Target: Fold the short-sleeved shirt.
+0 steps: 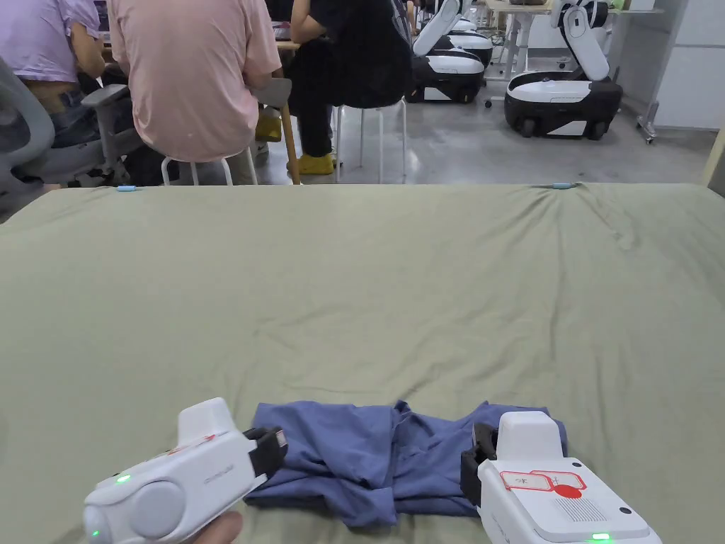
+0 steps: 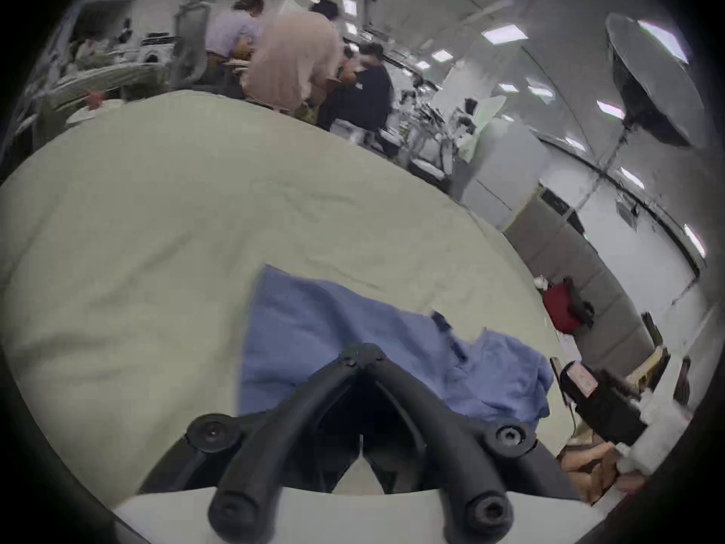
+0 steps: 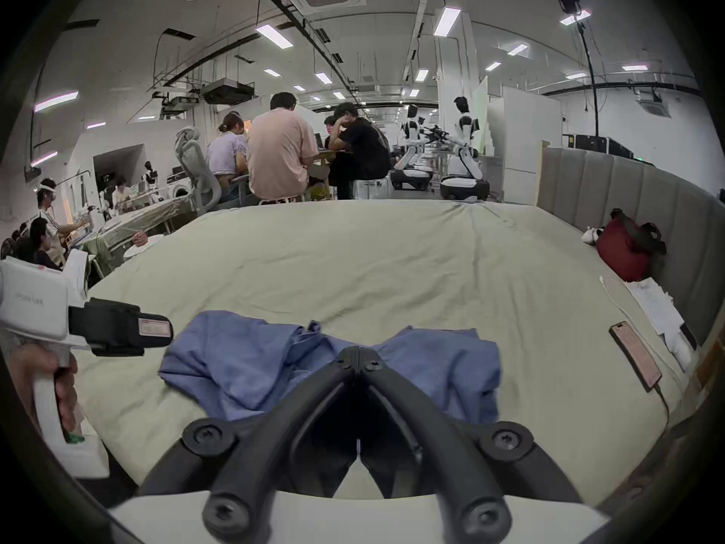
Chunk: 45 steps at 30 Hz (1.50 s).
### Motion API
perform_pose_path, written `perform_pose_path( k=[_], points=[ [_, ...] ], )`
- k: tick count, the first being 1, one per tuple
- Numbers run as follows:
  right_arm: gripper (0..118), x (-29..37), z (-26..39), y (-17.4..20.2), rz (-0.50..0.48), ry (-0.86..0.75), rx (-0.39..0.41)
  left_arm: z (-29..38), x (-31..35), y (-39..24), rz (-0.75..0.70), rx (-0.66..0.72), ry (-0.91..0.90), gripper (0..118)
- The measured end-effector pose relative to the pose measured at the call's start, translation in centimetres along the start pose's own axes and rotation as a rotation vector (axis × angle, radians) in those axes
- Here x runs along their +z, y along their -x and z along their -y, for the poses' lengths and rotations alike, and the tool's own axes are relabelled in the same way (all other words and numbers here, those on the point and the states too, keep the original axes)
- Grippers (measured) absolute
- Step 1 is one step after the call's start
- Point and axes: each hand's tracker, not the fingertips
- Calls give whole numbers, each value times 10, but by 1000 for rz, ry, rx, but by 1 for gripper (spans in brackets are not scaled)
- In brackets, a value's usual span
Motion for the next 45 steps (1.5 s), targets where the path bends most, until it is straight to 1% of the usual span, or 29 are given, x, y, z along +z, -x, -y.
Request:
perform_pose_path(
  k=[3, 4, 6, 7, 8, 9, 11, 12, 14, 15, 16, 17, 18, 19, 20, 21, 22, 23, 24, 26, 28, 30, 33, 34, 36, 37, 40, 42, 45],
  points=[
    [0, -5, 1, 9, -6, 7, 9, 3, 5, 32, 57, 109, 14, 0],
    [0, -6, 2, 11, -9, 11, 9, 5, 3, 40, 77, 141, 10, 11],
    [0, -9, 1, 11, -5, 19, 14, 9, -2, 56, 91, 241, -4, 83],
    [0, -10, 1, 12, -1, 21, 20, 12, -7, 65, 82, 296, -10, 112],
    [0, -11, 1, 11, 4, 24, 22, 17, -12, 77, 105, 357, -15, 118],
    [0, -13, -1, 8, 9, 26, 22, 18, -19, 85, 131, 424, -9, 112],
    [0, -15, -3, 7, 17, 25, 25, 25, -40, 96, 240, 578, 67, 112],
    [0, -15, -4, 6, 20, 25, 26, 28, -47, 98, 292, 622, 92, 112],
    [0, -14, -6, 1, 30, 21, 26, 34, -66, 93, 427, 673, 66, 112],
    [0, -15, -7, 0, 32, 20, 25, 34, -75, 89, 459, 704, 76, 110],
    [0, -15, -8, -1, 35, 19, 25, 35, -81, 81, 470, 729, 65, 105],
    [0, -11, -7, -4, 41, 18, 26, 37, -90, 77, 491, 752, 75, 90],
    [0, -11, -8, -6, 46, 19, 28, 37, -97, 74, 481, 750, 93, 71],
    [0, -11, -8, -7, 50, 21, 28, 37, -100, 71, 446, 736, 90, 37],
    [0, -11, -8, -9, 54, 21, 26, 37, -105, 69, 312, 675, 90, 14],
    [0, -7, -7, -11, 58, 21, 27, 36, -106, 67, 240, 625, 85, 14],
    [0, -6, -7, -12, 62, 24, 32, 35, -103, 67, 216, 604, 72, 14],
    [0, -7, -7, -13, 66, 27, 39, 32, -97, 68, 277, 611, 46, 13],
    [0, -7, -7, -13, 69, 26, 41, 30, -88, 65, 274, 594, 23, 13],
    [0, -4, -6, -16, 72, 26, 41, 17, -72, 64, 182, 447, -16, 13],
    [0, -4, -7, -17, 74, 25, 43, 5, -58, 71, 109, 350, -39, 13],
    [0, 0, -6, -20, 75, 20, 41, -7, -45, 82, 47, 313, -77, 13],
    [0, 6, -5, -24, 75, 12, 35, -21, -32, 88, -26, 216, -79, 13],
    [0, 8, -4, -26, 73, 11, 31, -26, -26, 77, -62, 139, -98, 13],
    [0, 10, -1, -29, 75, 12, 26, -31, -19, 48, -83, 27, -119, 13],
    [0, 13, 1, -32, 79, 12, 22, -32, -19, 32, -57, -10, -117, 13],
    [0, 19, 5, -42, 87, 13, 9, -24, -24, -31, -40, -210, -132, 13],
    [0, 26, 8, -51, 95, 10, -10, -10, -32, -81, -27, -372, -140, 13],
    [0, 34, 12, -66, 97, 15, -48, 26, -62, -138, -13, -646, -44, 13]
  ],
)
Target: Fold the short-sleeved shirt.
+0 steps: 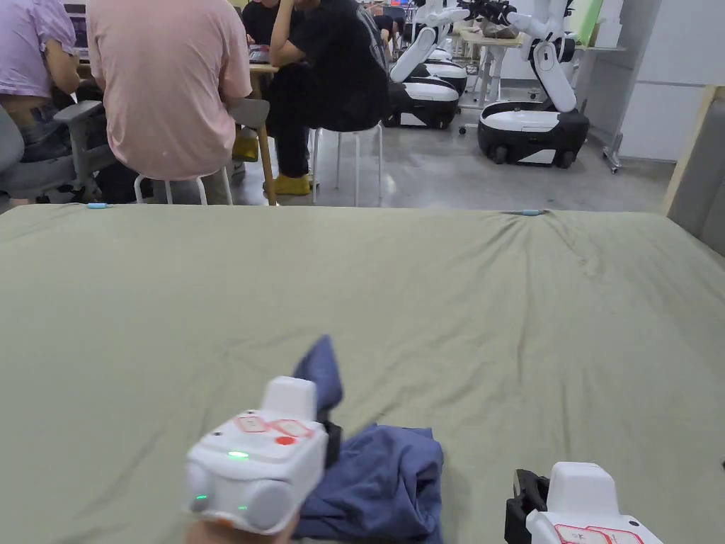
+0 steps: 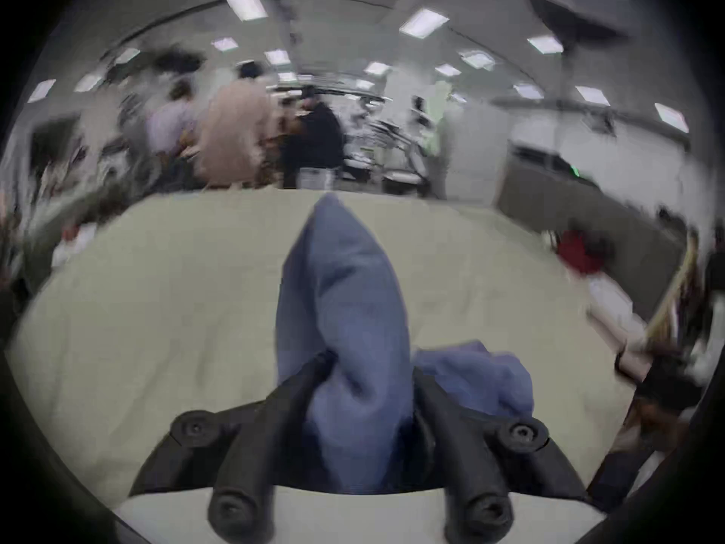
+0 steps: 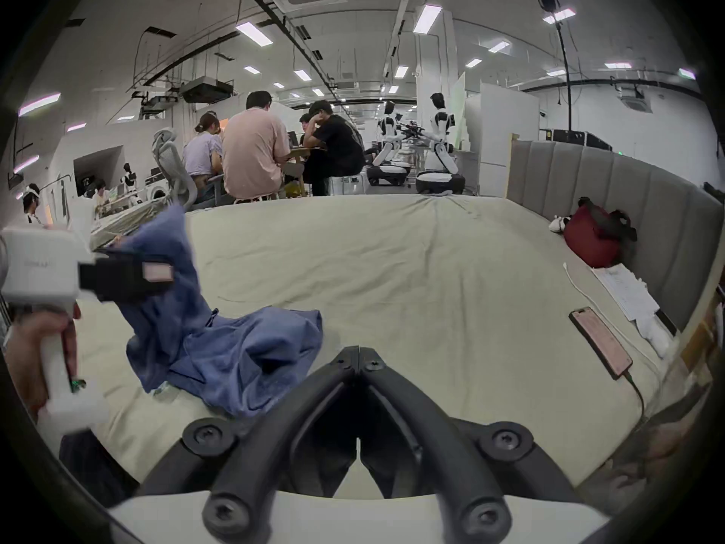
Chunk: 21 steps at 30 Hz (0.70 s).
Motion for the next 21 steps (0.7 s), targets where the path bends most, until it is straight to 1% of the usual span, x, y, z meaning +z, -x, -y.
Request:
perform_pose_path(
  k=[2, 4, 5, 7, 8, 9, 10, 11, 12, 14, 15, 16, 17, 19, 20, 21],
  points=[
    [0, 5, 4, -9, 7, -4, -16, 14, -24, -51, -43, -220, 77, 13],
    [0, 10, 6, -15, 16, -7, -18, 29, -40, -76, -74, -333, 124, 14],
    [0, 13, 7, -18, 16, -9, -22, 35, -45, -82, -79, -356, 137, 19],
    [0, 17, 7, -21, 8, -13, -32, 42, -51, -84, -81, -363, 149, 40],
    [0, 19, 7, -22, 6, -14, -32, 41, -50, -82, -69, -340, 152, 50],
    [0, 21, 7, -22, 3, -13, -28, 37, -42, -78, -19, -267, 128, 55],
    [0, 21, 6, -21, -2, -10, -19, 30, -34, -73, 27, -190, 102, 57],
    [0, 22, 6, -19, -6, -7, -14, 20, -21, -60, 107, -75, 55, 58],
    [0, 21, 5, -19, -11, -3, -14, 12, -10, -46, 224, 83, -10, 59],
    [0, 18, 3, -15, -41, 15, -28, 4, 1, -12, 355, 383, -45, 62],
    [0, 18, 2, -12, -51, 17, -23, -1, 8, 2, 362, 458, -43, 69],
    [0, 17, 1, -11, -54, 15, -15, -1, 11, 11, 335, 468, -49, 77],
    [0, 17, 0, -8, -56, 12, -5, 0, 13, 21, 300, 460, -59, 83],
    [0, 17, 0, -2, -74, 15, -6, 4, 5, 33, 251, 447, 21, 83],
    [0, 13, -1, -3, -80, 19, -9, 9, -1, 39, 264, 457, 61, 75],
    [0, 11, 0, -1, -81, 22, -6, 16, -7, 43, 287, 477, 95, 57]
  ],
)
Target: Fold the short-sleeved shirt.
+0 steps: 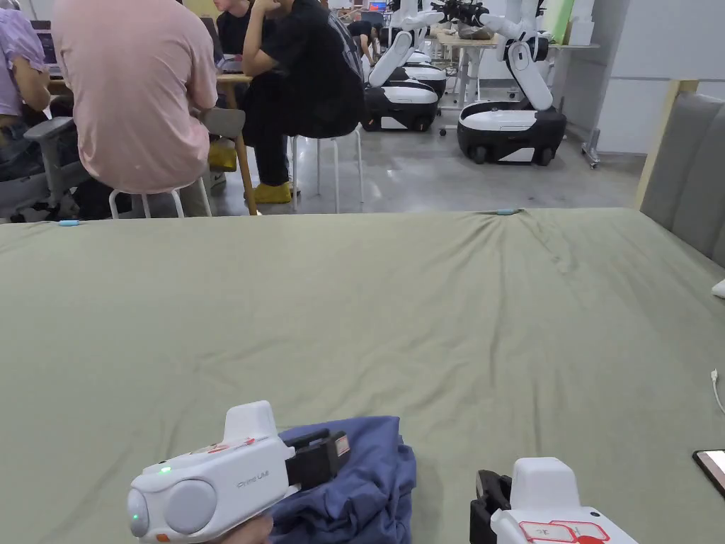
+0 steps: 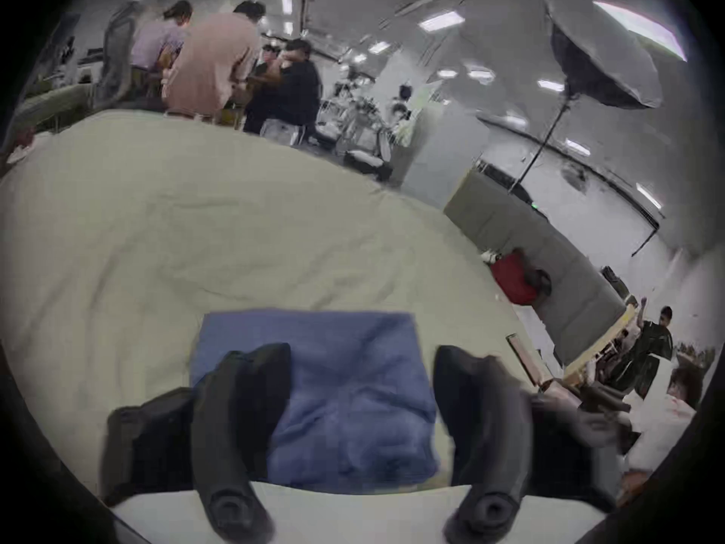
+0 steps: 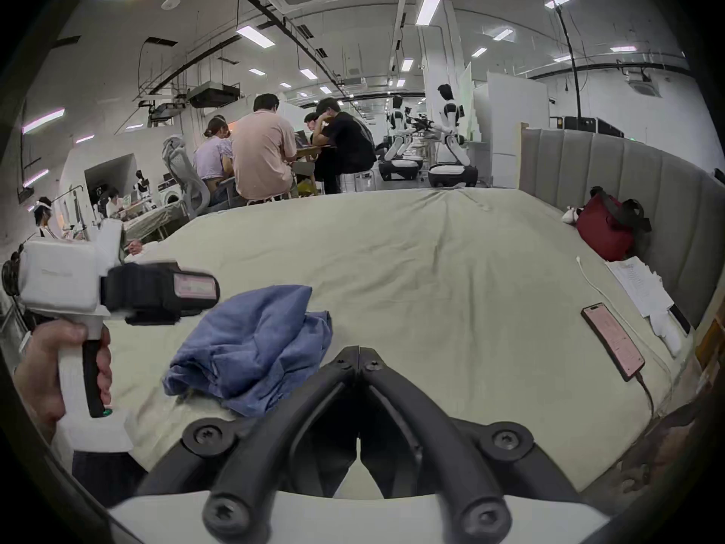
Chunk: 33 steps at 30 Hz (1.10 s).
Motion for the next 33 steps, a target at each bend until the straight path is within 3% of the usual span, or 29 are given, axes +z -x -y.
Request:
perform_pose_path(
  k=[2, 6, 11, 17, 19, 23, 25, 26, 27, 29, 31, 33],
  points=[
    [0, -3, 2, 5, 0, 14, 11, 10, -15, 3, 47, 40, 65, 0],
    [0, -11, 2, 3, 11, 41, 21, 34, -44, -20, 180, 25, 145, 0],
    [0, -19, -2, 1, 22, 75, 49, 50, -79, -29, 128, 26, 165, 0],
    [0, -58, -25, 23, -35, 108, 86, 23, -23, -16, 119, 9, 43, 0],
    [0, -85, -33, 31, -91, 121, 56, 11, 5, 5, 85, 41, -15, 0],
    [0, -125, -29, 38, -216, 167, -27, 2, 37, 59, 5, 115, -64, 18],
    [0, -142, -17, 30, -268, 245, -118, 5, 40, 90, -16, 201, -45, 74],
    [0, -147, -10, 27, -250, 280, -113, 5, 38, 101, -26, 230, -27, 104],
    [0, -153, -3, 20, -212, 327, -76, 8, 36, 109, -33, 247, -15, 113],
    [0, -155, 9, 12, -152, 319, -4, 12, 27, 119, 17, 302, 0, 107],
    [0, -151, 10, 6, -147, 277, -30, 19, 7, 121, 155, 390, 61, 105],
    [0, -153, 3, 11, -88, 275, 53, 28, -21, 119, 309, 484, 123, 104]
  ],
)
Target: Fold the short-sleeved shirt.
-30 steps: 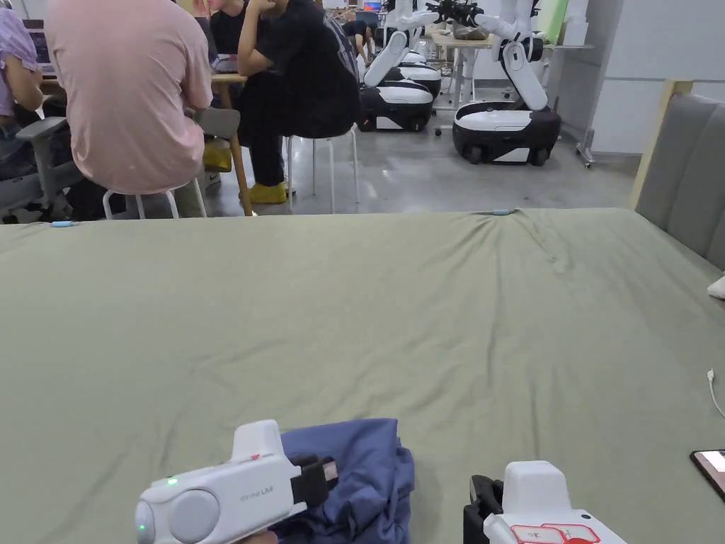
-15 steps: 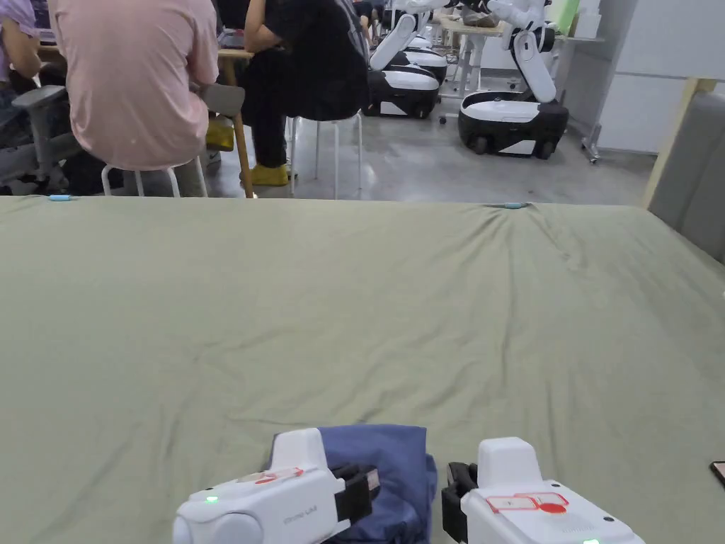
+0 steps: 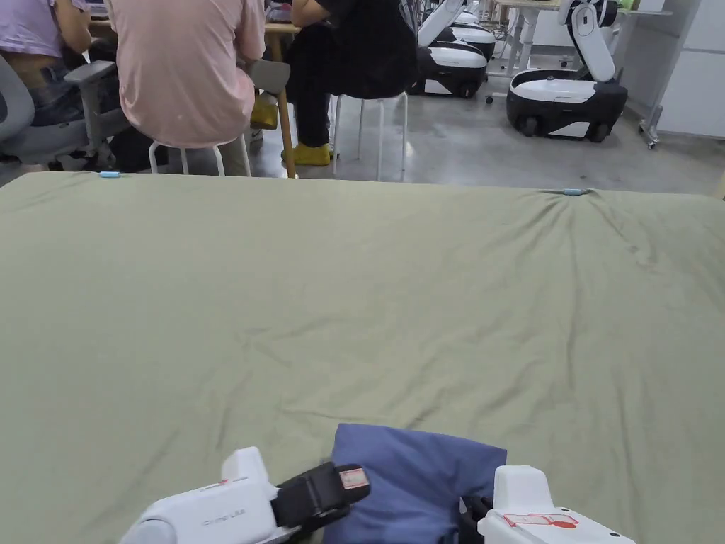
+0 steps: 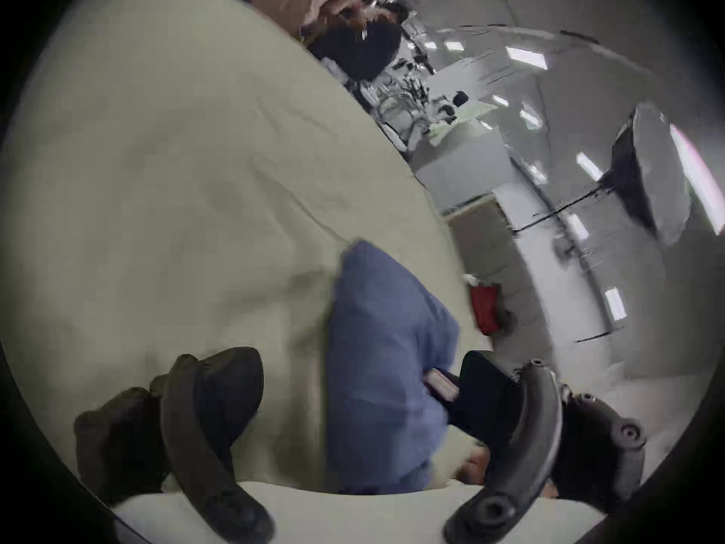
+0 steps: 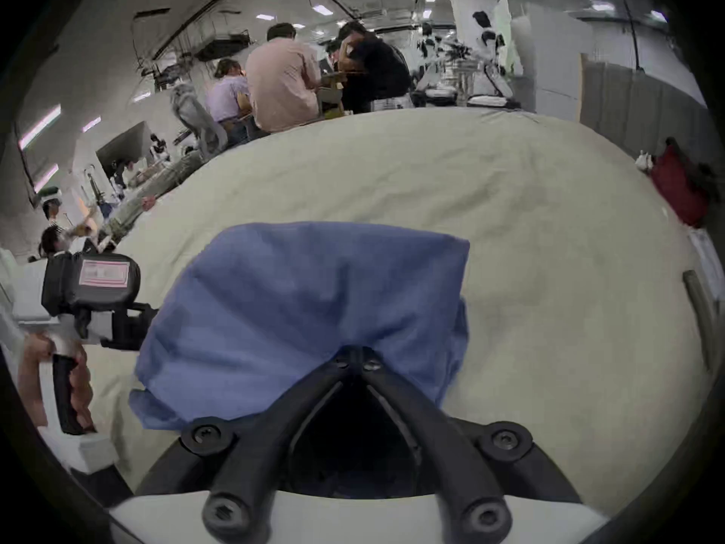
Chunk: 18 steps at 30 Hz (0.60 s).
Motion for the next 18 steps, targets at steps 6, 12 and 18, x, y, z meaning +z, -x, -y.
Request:
perform_pose_path(
  k=[6, 12, 18],
  points=[
    [0, 5, -8, 19, 81, 5, 94, 3, -46, 4, -58, 49, 40, 29],
    [0, 26, -33, 87, 59, -77, 201, -10, 7, -10, -110, -114, 1, 28],
    [0, 12, -60, 196, -29, -139, 268, -46, 109, 19, -191, -145, -67, 28]
  ],
)
